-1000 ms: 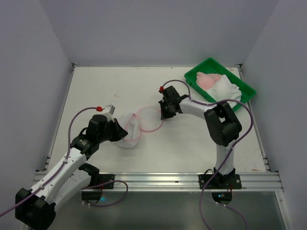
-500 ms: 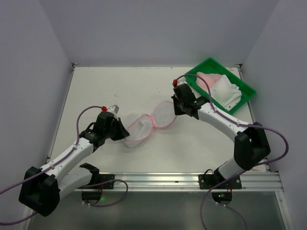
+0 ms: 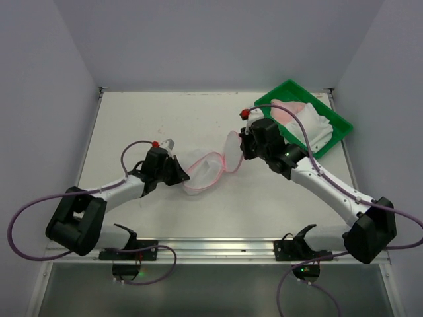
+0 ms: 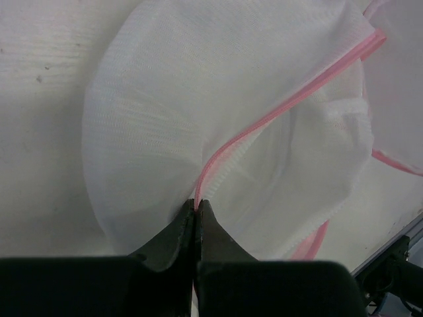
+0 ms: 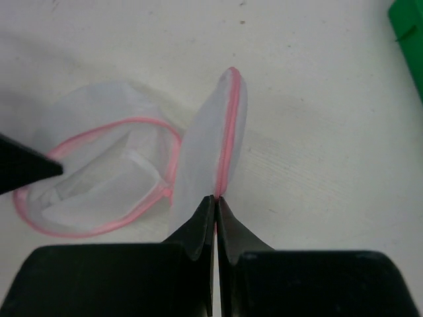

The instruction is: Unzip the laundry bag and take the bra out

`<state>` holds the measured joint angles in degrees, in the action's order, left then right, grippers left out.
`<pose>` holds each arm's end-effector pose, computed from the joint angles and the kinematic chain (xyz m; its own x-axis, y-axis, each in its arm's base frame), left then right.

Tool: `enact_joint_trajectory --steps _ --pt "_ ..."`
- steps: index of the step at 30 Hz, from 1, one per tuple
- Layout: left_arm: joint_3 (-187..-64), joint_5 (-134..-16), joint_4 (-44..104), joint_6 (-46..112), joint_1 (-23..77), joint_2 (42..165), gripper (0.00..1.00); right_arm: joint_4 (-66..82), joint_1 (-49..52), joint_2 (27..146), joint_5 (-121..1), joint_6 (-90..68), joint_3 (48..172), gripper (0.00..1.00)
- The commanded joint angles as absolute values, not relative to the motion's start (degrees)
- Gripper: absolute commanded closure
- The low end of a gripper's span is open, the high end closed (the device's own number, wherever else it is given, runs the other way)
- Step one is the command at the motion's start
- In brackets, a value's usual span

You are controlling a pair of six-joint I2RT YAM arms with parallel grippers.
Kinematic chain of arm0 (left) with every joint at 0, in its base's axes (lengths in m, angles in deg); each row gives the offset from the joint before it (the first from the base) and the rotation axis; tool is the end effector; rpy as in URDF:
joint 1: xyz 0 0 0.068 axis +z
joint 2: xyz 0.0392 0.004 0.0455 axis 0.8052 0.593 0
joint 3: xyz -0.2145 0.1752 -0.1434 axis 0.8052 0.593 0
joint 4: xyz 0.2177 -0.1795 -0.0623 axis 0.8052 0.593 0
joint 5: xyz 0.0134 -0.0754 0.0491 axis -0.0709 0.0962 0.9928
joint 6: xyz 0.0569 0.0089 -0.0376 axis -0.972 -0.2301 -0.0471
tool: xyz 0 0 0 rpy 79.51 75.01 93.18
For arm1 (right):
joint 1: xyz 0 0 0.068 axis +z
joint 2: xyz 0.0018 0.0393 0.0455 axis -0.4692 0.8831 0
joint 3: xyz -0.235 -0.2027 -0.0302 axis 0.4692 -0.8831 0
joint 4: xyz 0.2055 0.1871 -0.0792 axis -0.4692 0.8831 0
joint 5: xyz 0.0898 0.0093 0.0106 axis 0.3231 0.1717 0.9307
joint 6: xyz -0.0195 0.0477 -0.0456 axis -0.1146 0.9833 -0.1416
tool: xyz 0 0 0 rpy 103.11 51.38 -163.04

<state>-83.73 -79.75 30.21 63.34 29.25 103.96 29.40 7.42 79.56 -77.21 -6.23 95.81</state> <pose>0.2442 -0.1243 0.1670 -0.8347 -0.3415 -0.4321 -0.0153 0.7986 -0.6016 0.2681 0.1788 0.3318 -0.5456 -0.1422 -0.8259 -0.3507 0.9338 0.0709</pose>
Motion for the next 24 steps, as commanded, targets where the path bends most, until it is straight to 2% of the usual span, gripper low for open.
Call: enact_joint_trajectory --steps 1,7,17,24 --pt "-86.08 -81.48 22.1 63.43 29.63 107.3 1.0 23.71 9.81 80.74 -70.32 -11.09 96.12 1.0" --pt "-86.34 -81.56 20.17 63.07 29.63 111.17 1.0 19.05 12.18 84.53 -57.32 -11.72 98.4 1.0" --pt "-84.59 -81.56 17.18 63.42 29.72 113.29 1.0 15.36 17.19 99.28 -37.55 -6.36 107.36 1.0" --pt "-83.0 -80.6 17.71 63.51 29.72 110.66 1.0 12.11 17.28 109.75 -31.64 -4.25 109.04 1.0"
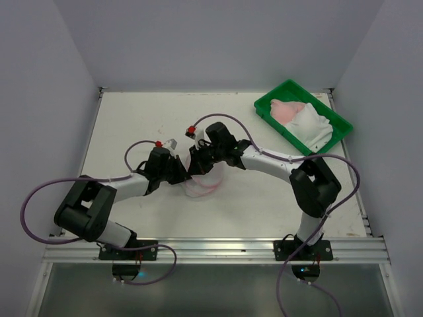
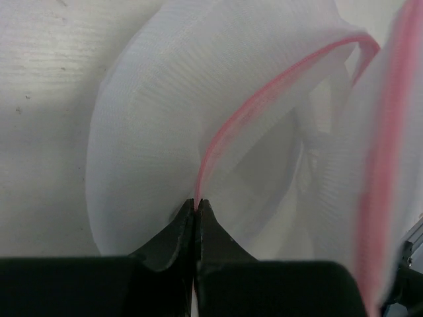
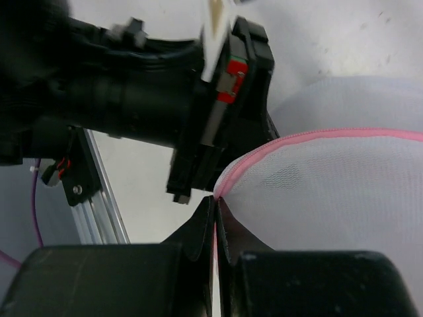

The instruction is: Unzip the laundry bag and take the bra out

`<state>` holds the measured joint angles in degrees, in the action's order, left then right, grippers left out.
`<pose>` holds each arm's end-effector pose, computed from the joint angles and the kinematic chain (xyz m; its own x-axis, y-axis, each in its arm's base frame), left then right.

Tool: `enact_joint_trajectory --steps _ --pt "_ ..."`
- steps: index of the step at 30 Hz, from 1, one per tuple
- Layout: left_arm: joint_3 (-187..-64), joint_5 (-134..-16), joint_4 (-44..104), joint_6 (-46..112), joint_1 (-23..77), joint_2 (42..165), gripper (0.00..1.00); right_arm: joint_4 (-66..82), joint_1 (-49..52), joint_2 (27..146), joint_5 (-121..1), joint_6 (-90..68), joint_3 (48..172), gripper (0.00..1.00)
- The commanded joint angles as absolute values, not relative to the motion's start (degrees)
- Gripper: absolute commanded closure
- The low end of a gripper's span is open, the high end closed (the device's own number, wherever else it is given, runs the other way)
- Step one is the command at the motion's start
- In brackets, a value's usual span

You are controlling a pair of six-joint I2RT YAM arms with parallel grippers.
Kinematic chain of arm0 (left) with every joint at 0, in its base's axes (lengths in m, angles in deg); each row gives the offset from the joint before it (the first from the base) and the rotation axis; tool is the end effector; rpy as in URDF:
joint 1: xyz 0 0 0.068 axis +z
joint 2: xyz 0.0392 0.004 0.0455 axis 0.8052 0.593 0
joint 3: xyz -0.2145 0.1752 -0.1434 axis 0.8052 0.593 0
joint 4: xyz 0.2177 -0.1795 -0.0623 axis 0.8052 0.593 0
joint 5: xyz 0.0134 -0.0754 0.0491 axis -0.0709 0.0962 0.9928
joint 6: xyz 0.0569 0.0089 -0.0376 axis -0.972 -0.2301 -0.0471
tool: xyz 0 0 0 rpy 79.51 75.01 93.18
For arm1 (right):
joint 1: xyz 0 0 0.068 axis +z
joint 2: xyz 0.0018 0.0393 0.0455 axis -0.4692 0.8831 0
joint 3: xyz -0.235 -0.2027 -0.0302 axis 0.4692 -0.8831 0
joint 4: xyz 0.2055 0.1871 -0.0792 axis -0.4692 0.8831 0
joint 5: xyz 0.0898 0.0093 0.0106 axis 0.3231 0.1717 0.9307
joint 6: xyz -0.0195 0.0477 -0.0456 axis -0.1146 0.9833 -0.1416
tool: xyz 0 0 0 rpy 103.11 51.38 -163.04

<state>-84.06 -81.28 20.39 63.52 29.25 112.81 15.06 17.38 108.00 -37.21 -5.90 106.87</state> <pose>0.2643 -0.1350 0.1442 -0.8356 -0.3388 -0.4323 0.0056 0.7818 -0.6235 0.2957 0.3391 0.2515 -0.6066 -0.3569 -0.7104 -0.7850 0.4101 0.4643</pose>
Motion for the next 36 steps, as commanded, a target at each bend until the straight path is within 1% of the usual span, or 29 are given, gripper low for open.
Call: enact_joint_trajectory --steps 1,6,9,12,13,15,16,18,19,22,25,28,31,32,33,34,36 --pt "-82.65 -80.42 17.53 63.6 29.72 109.7 1.0 11.67 17.28 111.67 -31.03 -4.07 109.13 1.0" --pt "-81.16 -80.16 17.18 64.21 29.72 108.37 1.0 8.24 17.28 115.55 -26.9 -3.01 107.73 1.0" --pt "-80.19 -79.37 17.7 64.21 29.81 106.97 0.97 7.62 17.28 116.87 -25.4 -3.63 106.76 1.0" --pt "-79.49 -78.32 18.84 64.04 29.81 105.21 0.87 6.92 17.02 117.84 -25.22 -4.16 105.79 1.0" --pt "-79.4 -78.05 19.28 63.95 29.81 104.16 0.79 6.13 16.93 118.19 -24.7 -4.33 105.79 1.0" --pt "-78.87 -76.65 20.78 63.86 29.9 103.01 0.72 6.21 16.93 119.42 -23.56 -4.68 106.05 1.0" --pt "-78.7 -76.12 21.39 63.95 29.9 101.62 0.65 6.39 16.84 119.77 -23.2 -4.86 106.23 1.0" --pt "-78.08 -74.89 22.19 63.95 30.07 99.59 0.56 6.48 16.84 120.04 -22.41 -5.21 106.23 1.0" --pt "-78.08 -74.62 23.15 63.95 30.16 98.97 0.5 6.74 16.84 119.95 -22.32 -5.47 106.32 1.0" --pt "-78.87 -73.66 25.25 63.69 30.25 96.42 0.43 7.09 16.84 119.51 -22.85 -6.0 106.41 1.0" --pt "-79.57 -73.3 26.49 63.16 30.25 93.79 0.37 7.09 16.76 119.16 -23.46 -6.27 106.23 1.0" --pt "-81.24 -74.79 29.2 61.93 30.34 92.03 0.3 7.09 16.76 119.25 -23.64 -6.44 106.05 1.0" --pt "-82.73 -75.06 31.49 61.23 30.34 89.92 0.28 7.09 16.76 119.16 -23.55 -6.53 106.14 1.0" --pt "-82.82 -74.36 31.94 61.05 30.42 89.3 0.29 7.09 16.67 118.81 -23.55 -6.62 106.14 1.0" --pt "-82.83 -72.36 31.94 60.79 30.6 88.43 0.31 7.09 16.67 118.64 -23.55 -6.7 106.05 1.0" --pt "-83.0 -71.38 34.38 60.53 30.95 88.24 0.37 7.09 16.67 118.11 -23.73 -6.79 105.97 1.0" --pt "-83.09 -69.26 34.58 59.47 31.48 88.42 0.42 7.09 16.58 117.67 -23.81 -7.06 105.79 1.0"
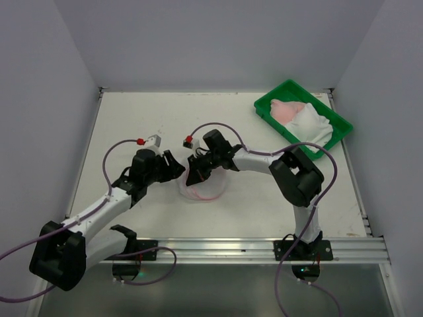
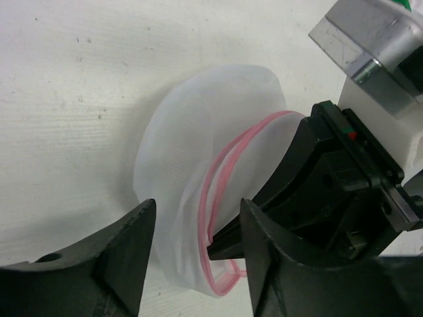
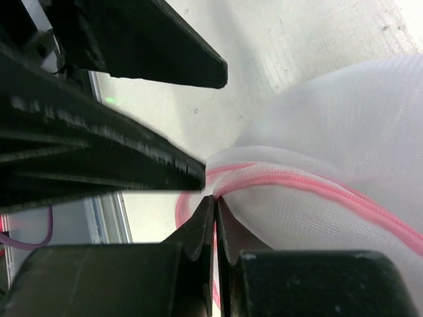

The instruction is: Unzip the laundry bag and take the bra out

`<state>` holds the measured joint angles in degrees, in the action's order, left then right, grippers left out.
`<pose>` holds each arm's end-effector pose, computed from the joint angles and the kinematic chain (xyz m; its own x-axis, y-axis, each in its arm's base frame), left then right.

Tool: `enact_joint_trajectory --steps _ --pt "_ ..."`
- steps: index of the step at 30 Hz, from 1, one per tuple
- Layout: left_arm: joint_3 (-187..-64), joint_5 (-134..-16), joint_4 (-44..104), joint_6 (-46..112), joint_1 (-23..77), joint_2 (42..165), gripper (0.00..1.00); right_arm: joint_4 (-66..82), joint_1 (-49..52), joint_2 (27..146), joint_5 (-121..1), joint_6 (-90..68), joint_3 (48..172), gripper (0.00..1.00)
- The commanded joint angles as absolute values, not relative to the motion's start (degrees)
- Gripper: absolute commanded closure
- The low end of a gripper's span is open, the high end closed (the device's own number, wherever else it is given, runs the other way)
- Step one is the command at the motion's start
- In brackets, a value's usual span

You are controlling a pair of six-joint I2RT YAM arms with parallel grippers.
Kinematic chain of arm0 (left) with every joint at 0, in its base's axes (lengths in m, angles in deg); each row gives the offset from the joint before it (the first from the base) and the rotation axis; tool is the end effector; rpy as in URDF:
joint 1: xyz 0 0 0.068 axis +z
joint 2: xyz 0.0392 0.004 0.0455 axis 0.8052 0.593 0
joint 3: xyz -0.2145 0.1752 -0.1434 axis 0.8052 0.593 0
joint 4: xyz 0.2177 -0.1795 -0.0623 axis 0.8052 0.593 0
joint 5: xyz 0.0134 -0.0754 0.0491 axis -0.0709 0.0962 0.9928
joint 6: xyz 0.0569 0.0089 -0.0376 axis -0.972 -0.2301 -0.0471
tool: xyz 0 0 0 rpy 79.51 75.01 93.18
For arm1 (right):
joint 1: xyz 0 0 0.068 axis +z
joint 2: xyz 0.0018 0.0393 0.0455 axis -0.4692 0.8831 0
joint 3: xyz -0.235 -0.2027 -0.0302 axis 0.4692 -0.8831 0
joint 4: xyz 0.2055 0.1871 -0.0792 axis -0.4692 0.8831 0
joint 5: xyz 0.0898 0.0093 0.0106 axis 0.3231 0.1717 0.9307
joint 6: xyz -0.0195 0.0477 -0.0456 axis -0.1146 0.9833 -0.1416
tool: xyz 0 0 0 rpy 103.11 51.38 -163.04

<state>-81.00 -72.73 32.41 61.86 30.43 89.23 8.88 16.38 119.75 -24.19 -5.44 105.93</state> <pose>0.2206 -0.1007 0.2071 -0.6945 -0.4094 -0.5917 0.0225 0.8096 -0.5865 0.3085 0.3548 0.1701 -0.6729 -0.4365 -0.5973 -0.7326 0.2814 0.6197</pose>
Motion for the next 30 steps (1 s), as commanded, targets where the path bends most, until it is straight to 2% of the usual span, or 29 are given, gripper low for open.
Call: enact_joint_trajectory --steps 1,8,14,17,18,20,21,30 --pt "-83.18 -69.09 34.23 59.12 32.26 88.85 0.45 9.01 16.49 117.41 -23.64 -7.58 105.96 1.0" --pt "-86.24 -74.34 28.0 55.52 34.99 98.95 0.47 9.64 16.49 115.21 -24.17 -8.46 105.35 1.0" --pt "-88.8 -79.09 23.25 54.63 35.61 109.24 0.54 10.78 16.49 114.15 -24.08 -9.25 106.05 1.0" --pt "-88.72 -81.38 21.05 55.25 35.7 113.19 0.63 11.31 16.49 113.54 -24.08 -9.43 106.32 1.0" --pt "-88.37 -81.65 20.0 55.34 35.61 113.64 0.72 11.22 16.49 113.28 -23.91 -9.34 106.32 1.0" --pt "-87.66 -82.18 19.73 55.34 35.61 114.87 0.86 11.22 16.49 112.92 -23.55 -9.08 106.67 1.0" --pt "-87.49 -82.44 19.38 55.42 35.61 115.05 0.98 10.79 16.49 112.83 -23.2 -8.64 106.67 1.0" --pt "-84.15 -86.83 13.32 59.99 35.52 115.23 1.0 12.01 16.4 122.13 -18.81 -6.71 111.15 1.0"
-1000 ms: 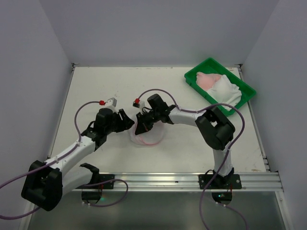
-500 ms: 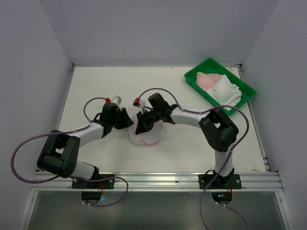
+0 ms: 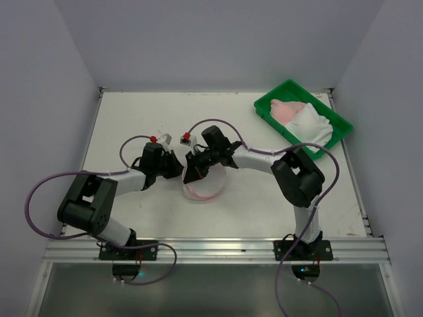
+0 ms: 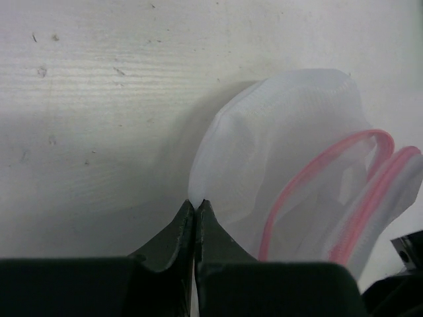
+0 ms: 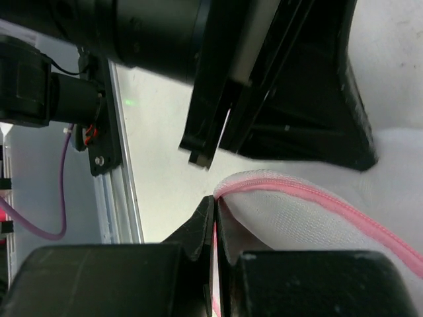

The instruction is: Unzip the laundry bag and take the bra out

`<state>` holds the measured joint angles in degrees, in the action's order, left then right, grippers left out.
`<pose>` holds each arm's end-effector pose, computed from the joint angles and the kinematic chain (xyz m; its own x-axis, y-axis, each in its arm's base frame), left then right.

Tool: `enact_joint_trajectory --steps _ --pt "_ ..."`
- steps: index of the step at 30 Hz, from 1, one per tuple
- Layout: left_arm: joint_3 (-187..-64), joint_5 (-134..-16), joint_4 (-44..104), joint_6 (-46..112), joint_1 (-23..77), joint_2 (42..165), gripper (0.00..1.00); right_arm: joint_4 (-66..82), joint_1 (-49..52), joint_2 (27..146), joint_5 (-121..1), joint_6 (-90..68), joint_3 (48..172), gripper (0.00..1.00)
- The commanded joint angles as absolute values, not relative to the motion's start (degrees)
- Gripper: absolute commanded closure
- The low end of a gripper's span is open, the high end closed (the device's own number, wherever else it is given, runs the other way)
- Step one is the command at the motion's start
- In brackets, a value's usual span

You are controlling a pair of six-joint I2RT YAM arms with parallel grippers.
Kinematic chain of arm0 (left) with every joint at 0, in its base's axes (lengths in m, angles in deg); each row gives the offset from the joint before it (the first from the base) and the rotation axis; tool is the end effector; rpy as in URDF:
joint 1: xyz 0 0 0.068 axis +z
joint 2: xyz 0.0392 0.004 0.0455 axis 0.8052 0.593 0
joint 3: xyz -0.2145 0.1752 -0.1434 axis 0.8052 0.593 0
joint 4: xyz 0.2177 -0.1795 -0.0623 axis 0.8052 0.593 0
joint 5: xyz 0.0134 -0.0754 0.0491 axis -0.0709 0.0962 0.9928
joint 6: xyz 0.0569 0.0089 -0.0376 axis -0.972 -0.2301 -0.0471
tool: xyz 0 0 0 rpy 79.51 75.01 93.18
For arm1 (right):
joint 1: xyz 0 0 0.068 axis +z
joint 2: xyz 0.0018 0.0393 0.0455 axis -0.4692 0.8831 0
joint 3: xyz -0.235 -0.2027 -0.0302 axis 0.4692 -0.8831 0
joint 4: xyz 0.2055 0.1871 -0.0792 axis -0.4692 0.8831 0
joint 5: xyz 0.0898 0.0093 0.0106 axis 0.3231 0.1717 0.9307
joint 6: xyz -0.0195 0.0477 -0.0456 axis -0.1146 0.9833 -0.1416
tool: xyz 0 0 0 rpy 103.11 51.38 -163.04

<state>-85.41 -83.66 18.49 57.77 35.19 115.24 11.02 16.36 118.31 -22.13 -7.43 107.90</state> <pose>0.2857 -0.1122 0.1429 -0.8077 -0.3336 -0.4861 0.0326 0.7979 -0.6019 0.3089 0.3569 0.1906 -0.6365 -0.4417 -0.6322 -0.7610 0.2266 0.6079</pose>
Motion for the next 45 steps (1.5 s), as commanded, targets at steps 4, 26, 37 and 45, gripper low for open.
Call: enact_joint_trajectory --steps 4,26,37,45 --pt "-82.74 -87.63 9.97 61.58 35.35 115.05 1.0 12.1 16.23 125.48 -18.19 -6.35 112.03 1.0" --pt "-89.23 -80.79 26.31 59.12 35.96 104.6 0.44 18.25 15.44 117.06 -20.73 -7.23 112.64 0.32" --pt "-97.76 -73.92 39.5 56.39 38.86 97.39 0.0 31.78 15.44 111.69 -32.32 -10.66 120.9 0.01" --pt "-103.21 -68.83 47.84 52.79 41.84 91.86 0.0 37.59 12.81 105.47 -50.25 -9.27 123.02 0.01"
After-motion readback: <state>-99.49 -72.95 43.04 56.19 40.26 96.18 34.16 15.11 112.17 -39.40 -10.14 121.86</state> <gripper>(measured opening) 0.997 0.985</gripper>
